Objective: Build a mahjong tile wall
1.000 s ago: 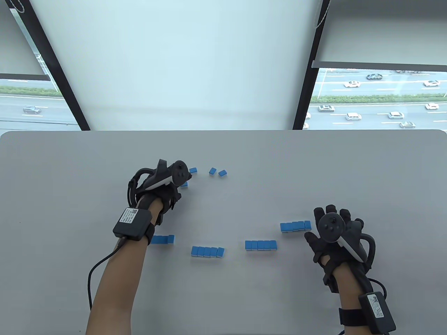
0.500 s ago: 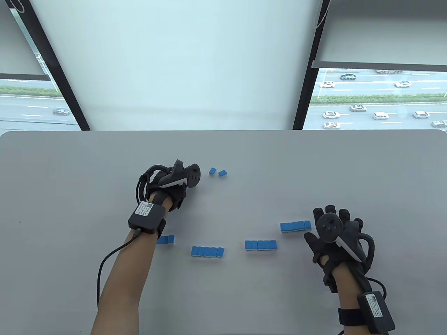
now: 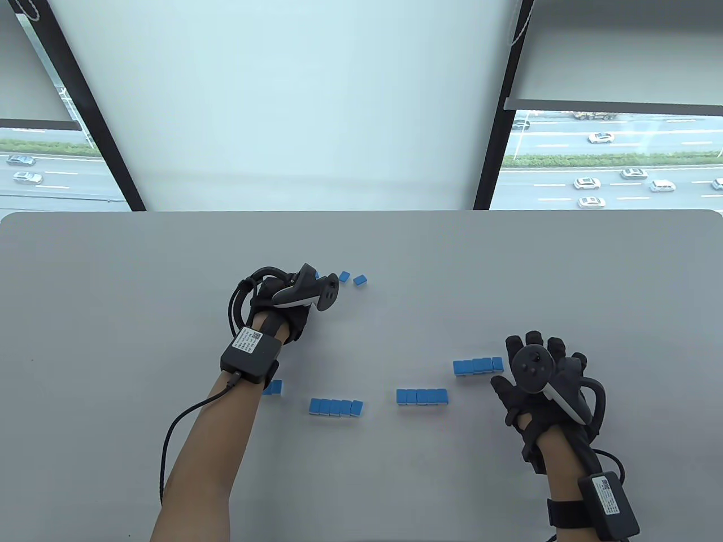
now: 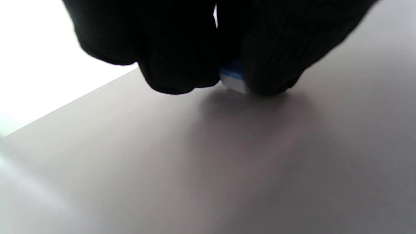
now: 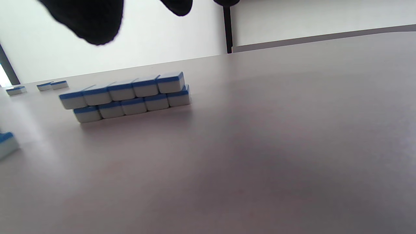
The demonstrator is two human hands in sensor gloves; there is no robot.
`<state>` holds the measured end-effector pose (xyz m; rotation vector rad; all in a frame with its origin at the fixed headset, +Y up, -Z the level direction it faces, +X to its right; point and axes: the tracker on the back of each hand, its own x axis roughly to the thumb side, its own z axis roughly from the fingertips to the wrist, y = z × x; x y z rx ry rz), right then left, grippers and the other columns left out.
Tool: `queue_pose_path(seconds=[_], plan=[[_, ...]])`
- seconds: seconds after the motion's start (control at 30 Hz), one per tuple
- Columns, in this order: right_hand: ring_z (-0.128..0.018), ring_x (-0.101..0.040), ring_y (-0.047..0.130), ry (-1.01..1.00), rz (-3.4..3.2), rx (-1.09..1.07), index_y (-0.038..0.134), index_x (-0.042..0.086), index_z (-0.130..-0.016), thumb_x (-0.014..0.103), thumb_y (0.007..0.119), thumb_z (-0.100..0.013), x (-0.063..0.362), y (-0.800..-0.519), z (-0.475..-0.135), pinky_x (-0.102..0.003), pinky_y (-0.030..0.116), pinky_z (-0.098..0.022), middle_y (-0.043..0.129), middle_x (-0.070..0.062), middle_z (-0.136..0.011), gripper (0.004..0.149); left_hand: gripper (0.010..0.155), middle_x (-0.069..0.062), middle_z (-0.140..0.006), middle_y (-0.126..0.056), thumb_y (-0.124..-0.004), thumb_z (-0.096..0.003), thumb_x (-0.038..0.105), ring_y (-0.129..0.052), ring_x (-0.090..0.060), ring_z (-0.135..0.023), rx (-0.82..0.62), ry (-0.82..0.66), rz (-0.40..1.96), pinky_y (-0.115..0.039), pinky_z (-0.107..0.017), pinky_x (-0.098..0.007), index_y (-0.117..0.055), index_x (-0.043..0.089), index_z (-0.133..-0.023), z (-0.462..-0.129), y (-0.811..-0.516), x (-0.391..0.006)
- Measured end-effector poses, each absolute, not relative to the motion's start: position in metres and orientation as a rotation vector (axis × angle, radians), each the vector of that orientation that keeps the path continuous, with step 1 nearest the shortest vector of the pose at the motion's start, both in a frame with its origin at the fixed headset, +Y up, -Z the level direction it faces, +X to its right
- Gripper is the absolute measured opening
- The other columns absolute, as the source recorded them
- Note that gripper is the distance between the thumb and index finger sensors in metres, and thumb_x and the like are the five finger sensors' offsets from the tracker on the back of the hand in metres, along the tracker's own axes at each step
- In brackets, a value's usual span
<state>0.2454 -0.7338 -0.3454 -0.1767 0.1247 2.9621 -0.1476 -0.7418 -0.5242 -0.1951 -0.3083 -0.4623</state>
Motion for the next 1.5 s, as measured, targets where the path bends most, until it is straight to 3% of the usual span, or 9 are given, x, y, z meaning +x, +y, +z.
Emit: queue_pose_path(seconds=[0.33, 0.6, 0.8, 0.97, 1.17, 1.5], plan=[[-0.100, -0.043, 0.019, 0.127, 2.944, -0.164, 0.036, 0.032, -0.105, 0.058, 0.071, -0.041, 0.245, -0.734, -0.345, -0.065, 0.013, -0.064, 0.023, -0.003, -0.113, 0.078, 0.056, -0.005, -0.088, -0.088, -0.088, -0.0386, 0.041, -0.099, -0.024, -0.067, -0.190, -0.266, -0.383, -0.083, -0.058, -0.052, -0.078, 0.023, -0.091, -0.507, -0.726, -0.171], [-0.100, -0.043, 0.019, 0.123, 2.925, -0.146, 0.036, 0.032, -0.105, 0.058, 0.071, -0.041, 0.244, -0.734, -0.346, -0.065, 0.013, -0.064, 0.023, -0.003, -0.113, 0.078, 0.057, -0.004, -0.089, -0.089, -0.088, -0.0388, 0.043, -0.100, -0.023, -0.068, -0.085, -0.234, -0.241, -0.083, -0.057, -0.052, -0.078, 0.026, -0.092, -0.452, -0.669, -0.214], [-0.100, -0.043, 0.019, 0.133, 2.913, -0.133, 0.036, 0.032, -0.105, 0.059, 0.071, -0.041, 0.243, -0.736, -0.346, -0.065, 0.013, -0.064, 0.023, -0.003, -0.113, 0.078, 0.057, 0.000, -0.083, -0.094, -0.089, -0.0389, 0.043, -0.103, -0.021, -0.065, -0.005, -0.200, -0.155, -0.085, -0.055, -0.051, -0.078, 0.029, -0.093, -0.405, -0.646, -0.240], [-0.100, -0.043, 0.019, 0.139, 2.908, -0.131, 0.036, 0.032, -0.105, 0.058, 0.071, -0.041, 0.243, -0.736, -0.346, -0.065, 0.013, -0.064, 0.023, -0.003, -0.113, 0.078, 0.057, 0.000, -0.081, -0.095, -0.089, -0.0388, 0.042, -0.103, -0.021, -0.062, 0.093, -0.190, -0.078, -0.085, -0.054, -0.051, -0.079, 0.027, -0.093, -0.376, -0.651, -0.252], [-0.100, -0.043, 0.019, 0.150, 2.908, -0.142, 0.036, 0.032, -0.105, 0.058, 0.071, -0.041, 0.243, -0.737, -0.346, -0.065, 0.013, -0.064, 0.023, -0.003, -0.113, 0.078, 0.058, -0.002, -0.081, -0.094, -0.090, -0.0392, 0.040, -0.102, -0.023, -0.063, 0.135, -0.192, 0.016, -0.084, -0.055, -0.053, -0.079, 0.020, -0.092, -0.356, -0.680, -0.257], [-0.100, -0.043, 0.019, 0.158, 2.911, -0.162, 0.036, 0.032, -0.105, 0.058, 0.071, -0.041, 0.245, -0.737, -0.346, -0.065, 0.013, -0.064, 0.023, -0.003, -0.113, 0.078, 0.058, -0.002, -0.083, -0.092, -0.090, -0.0394, 0.039, -0.100, -0.024, -0.065, -0.049, -0.217, 0.013, -0.082, -0.056, -0.053, -0.079, 0.019, -0.092, -0.358, -0.717, -0.249]])
